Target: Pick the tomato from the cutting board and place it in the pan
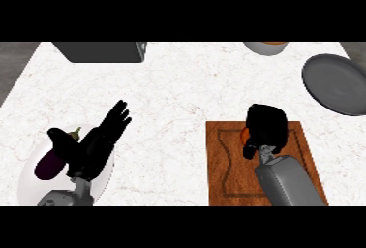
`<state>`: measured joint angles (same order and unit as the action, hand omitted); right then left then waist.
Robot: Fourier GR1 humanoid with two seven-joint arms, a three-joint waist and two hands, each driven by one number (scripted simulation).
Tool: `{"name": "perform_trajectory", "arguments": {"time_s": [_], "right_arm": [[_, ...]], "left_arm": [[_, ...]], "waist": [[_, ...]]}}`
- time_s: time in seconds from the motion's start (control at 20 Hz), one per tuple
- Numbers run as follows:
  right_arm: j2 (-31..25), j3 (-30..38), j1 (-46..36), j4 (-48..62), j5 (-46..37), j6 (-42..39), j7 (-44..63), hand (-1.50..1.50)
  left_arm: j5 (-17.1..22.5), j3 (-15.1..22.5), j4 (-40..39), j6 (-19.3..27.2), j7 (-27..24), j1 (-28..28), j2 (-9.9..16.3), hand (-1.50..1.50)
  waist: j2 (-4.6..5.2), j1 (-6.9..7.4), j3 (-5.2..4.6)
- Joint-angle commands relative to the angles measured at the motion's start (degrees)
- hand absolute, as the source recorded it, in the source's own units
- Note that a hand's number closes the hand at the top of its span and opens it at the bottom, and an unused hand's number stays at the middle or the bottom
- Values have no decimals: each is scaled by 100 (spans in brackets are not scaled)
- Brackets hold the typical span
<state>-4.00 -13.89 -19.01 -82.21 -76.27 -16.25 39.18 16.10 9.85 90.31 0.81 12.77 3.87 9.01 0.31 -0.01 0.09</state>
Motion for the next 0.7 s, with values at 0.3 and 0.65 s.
{"name": "perform_trajectory", "arguments": {"time_s": [0.3, 0.65], "right_arm": [[112, 1004, -444, -640, 270, 2227, -74, 150], [3, 2091, -571, -396, 1637, 3065, -888, 150]], "left_arm": [[129, -154, 117, -112, 232, 66, 107, 0], [5, -160, -290, -322, -121, 76, 68, 0]], "waist": [[-28, 9, -2], [-12, 24, -5]]}}
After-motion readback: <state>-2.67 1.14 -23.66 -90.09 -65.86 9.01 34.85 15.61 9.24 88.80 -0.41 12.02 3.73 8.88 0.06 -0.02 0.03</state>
